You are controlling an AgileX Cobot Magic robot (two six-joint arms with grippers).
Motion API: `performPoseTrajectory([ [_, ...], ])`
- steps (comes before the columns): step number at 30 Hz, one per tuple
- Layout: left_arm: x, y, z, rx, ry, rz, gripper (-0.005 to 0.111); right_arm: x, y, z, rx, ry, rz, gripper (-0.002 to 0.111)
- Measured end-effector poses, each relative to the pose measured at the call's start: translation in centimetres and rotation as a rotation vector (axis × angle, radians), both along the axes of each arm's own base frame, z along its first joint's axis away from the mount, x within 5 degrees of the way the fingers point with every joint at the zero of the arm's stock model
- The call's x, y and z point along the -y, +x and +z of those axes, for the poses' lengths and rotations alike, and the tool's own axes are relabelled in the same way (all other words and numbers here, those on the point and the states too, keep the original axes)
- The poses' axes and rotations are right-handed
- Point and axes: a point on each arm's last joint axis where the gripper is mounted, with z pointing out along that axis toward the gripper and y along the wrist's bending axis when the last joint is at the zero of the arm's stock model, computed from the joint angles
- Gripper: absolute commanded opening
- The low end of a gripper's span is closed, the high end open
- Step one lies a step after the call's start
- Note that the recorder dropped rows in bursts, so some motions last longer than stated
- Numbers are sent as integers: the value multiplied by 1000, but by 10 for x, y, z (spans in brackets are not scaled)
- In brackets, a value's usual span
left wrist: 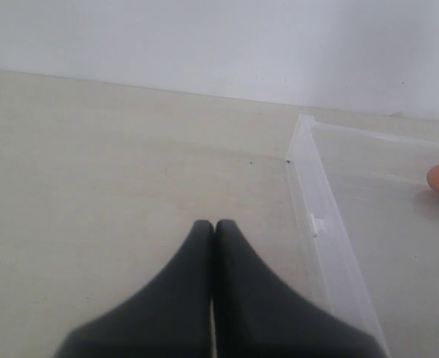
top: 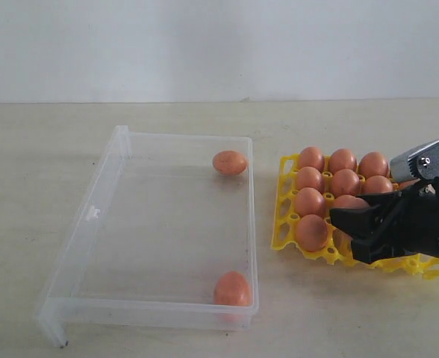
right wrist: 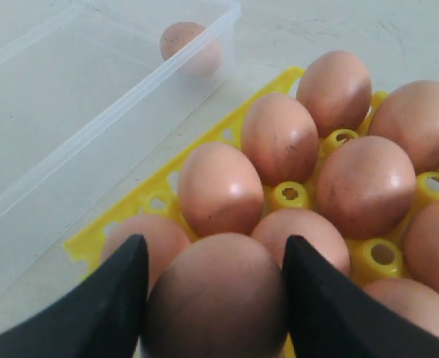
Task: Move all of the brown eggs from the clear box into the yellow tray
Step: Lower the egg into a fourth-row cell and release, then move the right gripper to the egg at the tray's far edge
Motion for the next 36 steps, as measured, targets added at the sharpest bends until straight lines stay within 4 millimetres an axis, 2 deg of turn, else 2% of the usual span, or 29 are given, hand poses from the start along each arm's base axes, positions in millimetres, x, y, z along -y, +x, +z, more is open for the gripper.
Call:
performPoseTrajectory([
  [2, 0, 0, 0, 0, 0, 0, -4, 1, 1, 0, -1, 5, -17, 59],
  [9, 0, 0, 0, 0, 0, 0, -4, 1, 1, 0, 0, 10, -23, 59],
  [11, 0, 0, 0, 0, 0, 0, -4, -5, 2, 11, 55, 149, -7, 57],
  [12, 0, 0, 0, 0, 0, 0, -4, -8, 3, 18, 88, 222, 8, 43],
  [13, 0, 0, 0, 0, 0, 0, -4, -13, 3, 33, 148, 334, 38, 34],
  [14, 0, 0, 0, 0, 0, 0, -4, -17, 5, 43, 173, 381, 55, 19],
  [15, 0, 0, 0, 0, 0, 0, -4, -30, 9, 69, 221, 458, 110, 12],
  [16, 0, 0, 0, 0, 0, 0, -4, -40, 11, 84, 255, 472, 158, 0],
  [17, 0, 0, 0, 0, 0, 0, -4, -65, 17, 115, 319, 433, 261, 0],
  [19, 0, 0, 0, 0, 0, 0, -4, -95, 20, 139, 351, 313, 332, 0],
  [23, 0, 0, 0, 0, 0, 0, -4, -161, 26, 174, 417, -58, 335, 0],
  [24, 0, 0, 0, 0, 0, 0, -4, -171, 29, 178, 428, -151, 302, 0],
  [27, 0, 0, 0, 0, 0, 0, -4, -192, 51, 181, 432, -463, 153, 0],
  [29, 0, 0, 0, 0, 0, 0, -4, -198, 72, 170, 392, -619, 56, 0],
  [33, 0, 0, 0, 0, 0, 0, -4, -204, 104, 152, 171, -705, -106, 0],
  [36, 0, 0, 0, 0, 0, 0, -4, -217, 112, 154, 33, -704, -24, 0],
])
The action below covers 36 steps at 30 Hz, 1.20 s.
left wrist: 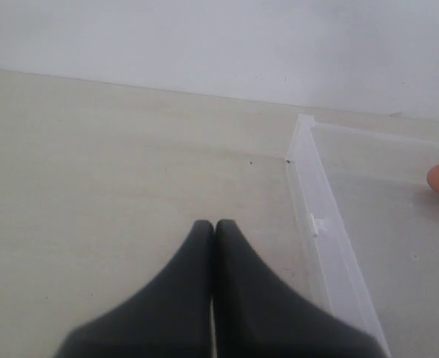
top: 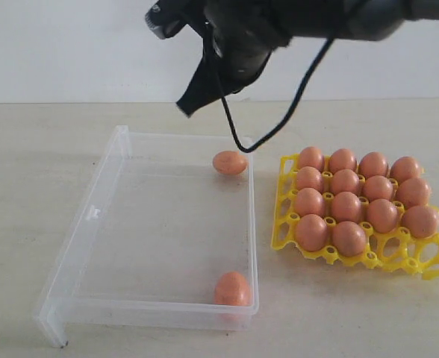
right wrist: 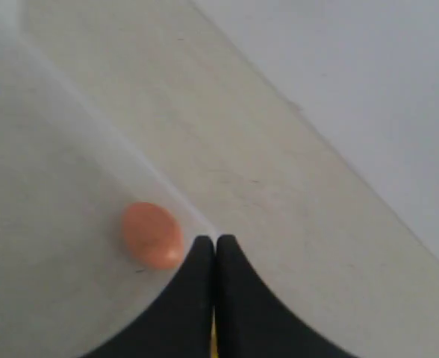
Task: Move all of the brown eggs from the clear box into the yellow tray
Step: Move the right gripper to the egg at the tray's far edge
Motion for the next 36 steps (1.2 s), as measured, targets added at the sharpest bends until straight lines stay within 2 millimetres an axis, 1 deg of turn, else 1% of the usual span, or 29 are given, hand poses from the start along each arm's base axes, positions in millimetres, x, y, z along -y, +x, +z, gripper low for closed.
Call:
performPoseTrajectory([
  [1, 0, 0, 0, 0, 0, 0, -4, -5, 0, 6, -39, 6, 28, 0],
  [3, 0, 0, 0, 0, 0, 0, -4, -17, -1, 12, -149, 16, 100, 0],
  [5, 0, 0, 0, 0, 0, 0, -4, -25, -2, 12, -241, 3, 143, 0],
  [6, 0, 0, 0, 0, 0, 0, -4, -27, -2, 8, -288, -23, 157, 0],
  [9, 0, 0, 0, 0, 0, 0, -4, -30, 3, -17, -401, -125, 186, 0],
  [12, 0, 0, 0, 0, 0, 0, -4, -31, 10, -46, -473, -191, 188, 6],
  [14, 0, 0, 0, 0, 0, 0, -4, -32, 14, -60, -486, -238, 202, 18],
  [15, 0, 0, 0, 0, 0, 0, -4, -32, 15, -63, -486, -255, 207, 27],
  [16, 0, 0, 0, 0, 0, 0, -4, -31, 17, -67, -481, -276, 213, 38],
  [19, 0, 0, 0, 0, 0, 0, -4, -29, 23, -71, -447, -315, 221, 58],
  [21, 0, 0, 0, 0, 0, 0, -4, -28, 29, -73, -417, -300, 223, 64],
  [26, 0, 0, 0, 0, 0, 0, -4, -25, 49, -77, -320, -235, 228, 63],
  [30, 0, 0, 0, 0, 0, 0, -4, -19, 56, -77, -311, -202, 213, 63],
  [32, 0, 0, 0, 0, 0, 0, -4, -18, 58, -80, -341, -140, 217, 63],
  [34, 0, 0, 0, 0, 0, 0, -4, -19, 61, -85, -328, -153, 291, 63],
  [35, 0, 0, 0, 0, 0, 0, -4, -17, 64, -92, -329, -197, 344, 63],
  [36, 0, 0, 0, 0, 0, 0, -4, -16, 66, -94, -329, -214, 364, 63],
])
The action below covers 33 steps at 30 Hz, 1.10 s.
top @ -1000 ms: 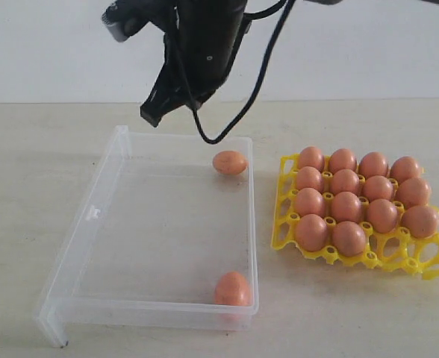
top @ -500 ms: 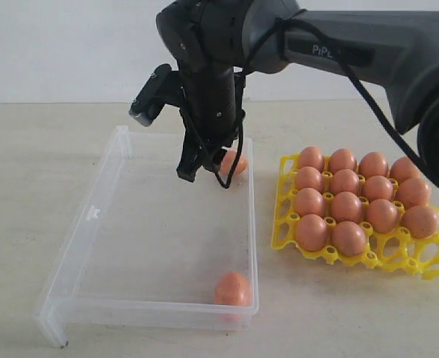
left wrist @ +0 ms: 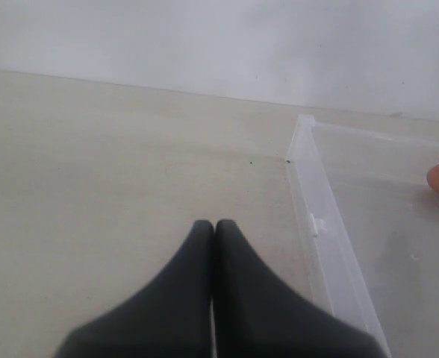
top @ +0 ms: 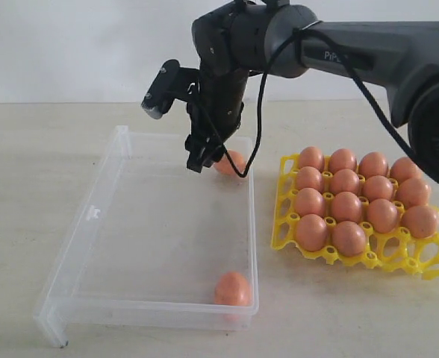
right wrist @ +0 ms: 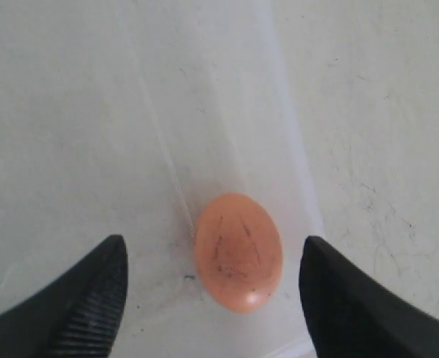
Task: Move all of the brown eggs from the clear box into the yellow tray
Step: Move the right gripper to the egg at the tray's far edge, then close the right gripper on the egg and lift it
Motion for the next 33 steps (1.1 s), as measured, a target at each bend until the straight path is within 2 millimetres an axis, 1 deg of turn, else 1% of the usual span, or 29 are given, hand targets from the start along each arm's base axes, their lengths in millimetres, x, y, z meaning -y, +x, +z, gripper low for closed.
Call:
performPoseTrajectory([
  [1, 0, 0, 0, 0, 0, 0, -4, 4, 4, -5, -5, -17, 14, 63],
  [4, 0, 0, 0, 0, 0, 0, -4, 15, 10, -8, -16, -31, 2, 63],
  [6, 0, 0, 0, 0, 0, 0, -4, 18, 12, -12, -22, -35, -5, 63],
  [22, 0, 0, 0, 0, 0, 0, -4, 13, 19, -54, -56, -53, 2, 63],
  [24, 0, 0, 0, 0, 0, 0, -4, 13, 19, -58, -61, -54, -3, 55],
  [25, 0, 0, 0, 0, 0, 0, -4, 13, 19, -58, -62, -49, -10, 46],
  [26, 0, 0, 0, 0, 0, 0, -4, 13, 19, -58, -64, -42, -27, 35],
  [28, 0, 0, 0, 0, 0, 0, -4, 13, 19, -58, -71, -24, -72, 8],
  [29, 0, 0, 0, 0, 0, 0, -4, 13, 19, -58, -76, -15, -98, 0],
  [33, 0, 0, 0, 0, 0, 0, -4, 14, 17, -59, -108, -4, -157, 0],
])
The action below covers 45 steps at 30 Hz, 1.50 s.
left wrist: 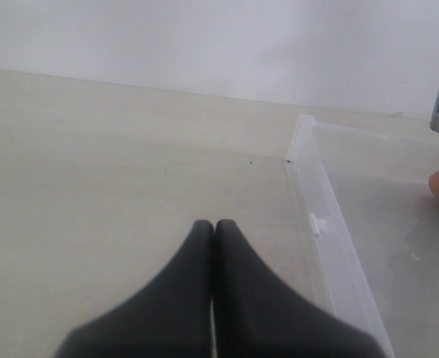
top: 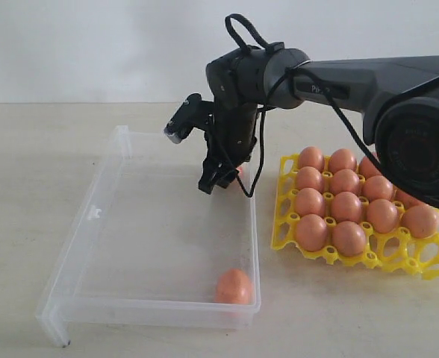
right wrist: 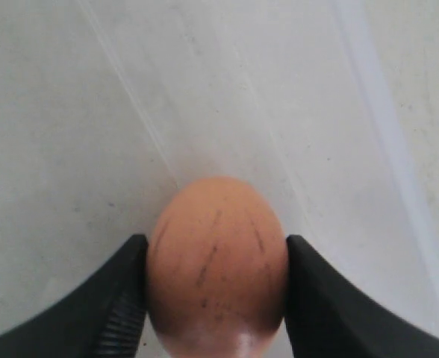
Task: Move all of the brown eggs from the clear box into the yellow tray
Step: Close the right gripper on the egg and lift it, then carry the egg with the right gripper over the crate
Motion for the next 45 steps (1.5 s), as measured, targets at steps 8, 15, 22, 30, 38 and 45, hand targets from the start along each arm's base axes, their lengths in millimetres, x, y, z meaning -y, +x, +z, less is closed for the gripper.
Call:
performPoseTrajectory([
  [8, 0, 0, 0, 0, 0, 0, -4, -16, -15, 16, -179, 254, -213, 0],
  [15, 0, 0, 0, 0, 0, 0, -4, -52, -41, 81, -185, 571, -391, 0],
  [22, 0, 0, 0, 0, 0, 0, -4, -92, -118, 97, -1, 772, -382, 0],
  [30, 0, 0, 0, 0, 0, 0, -4, -40, -144, 108, 206, 1207, -430, 0],
  [38, 0, 0, 0, 0, 0, 0, -4, 48, -108, 81, 336, 1532, -1042, 0],
  [45, 0, 0, 0, 0, 0, 0, -4, 92, -150, 62, 271, 1992, -1164, 0],
])
